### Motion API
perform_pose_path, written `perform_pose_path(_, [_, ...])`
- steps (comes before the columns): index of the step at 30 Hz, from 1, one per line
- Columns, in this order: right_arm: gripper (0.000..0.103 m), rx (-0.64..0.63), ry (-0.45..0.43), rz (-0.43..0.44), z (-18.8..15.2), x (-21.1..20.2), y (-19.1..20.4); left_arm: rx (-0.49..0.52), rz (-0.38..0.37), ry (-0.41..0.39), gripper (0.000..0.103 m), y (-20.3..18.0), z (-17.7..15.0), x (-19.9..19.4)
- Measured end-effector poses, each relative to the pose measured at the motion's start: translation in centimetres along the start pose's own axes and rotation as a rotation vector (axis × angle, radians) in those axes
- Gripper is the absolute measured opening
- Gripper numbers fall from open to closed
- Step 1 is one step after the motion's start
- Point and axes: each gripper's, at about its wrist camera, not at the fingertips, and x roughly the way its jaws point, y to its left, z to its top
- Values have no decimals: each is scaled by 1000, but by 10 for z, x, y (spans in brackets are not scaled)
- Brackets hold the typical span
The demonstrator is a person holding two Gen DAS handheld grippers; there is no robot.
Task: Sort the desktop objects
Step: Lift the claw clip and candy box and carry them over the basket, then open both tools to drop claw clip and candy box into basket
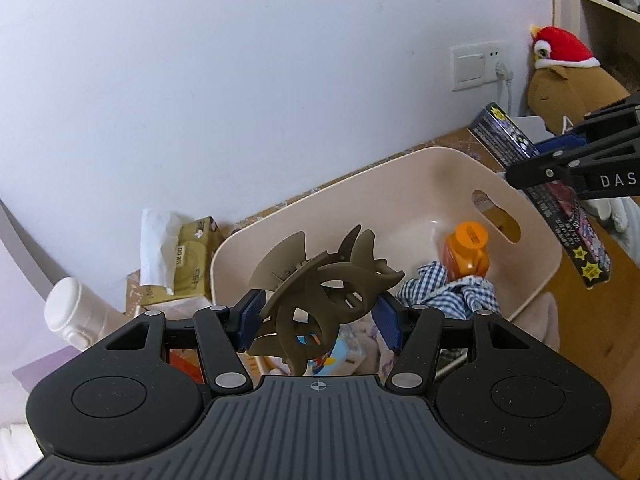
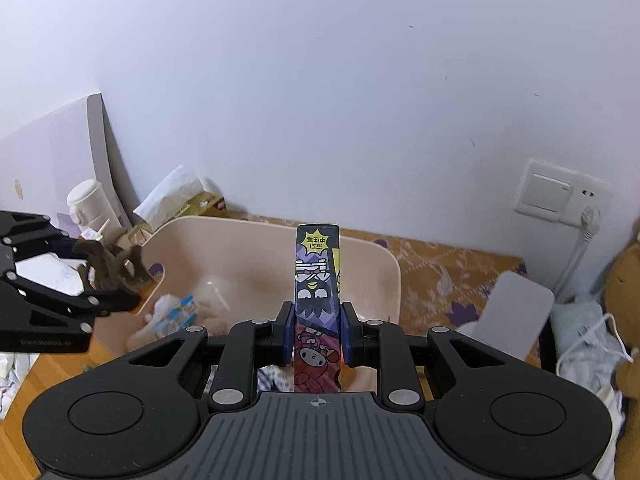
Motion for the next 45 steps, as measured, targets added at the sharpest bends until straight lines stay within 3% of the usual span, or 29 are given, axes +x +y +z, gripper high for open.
perform_pose_path(18, [21,-17,42,39,12,64,-10,-186,6,168,60,4,1,72])
perform_pose_path(32, [22,-97,108,46,13,98,4,-196,5,216,60,1,-7,79])
perform_pose_path(33, [34,-94,116,44,13,99,5,-197,7,221,60,1,-7,78])
perform_pose_path(37, [62,-41,123,31,8,94,3,-209,5,236,65,3,-11,75])
perform_pose_path(41, [75,-1,116,6,5,83,0,-236,10,219,76,8,-14,66])
perform_pose_path(43, [89,31,118,-13,2,77,-1,-233,5,218,77,9,-16,61])
perform_pose_path(45, [94,59,122,-24,0,70,-2,-228,10,206,77,11,-19,55])
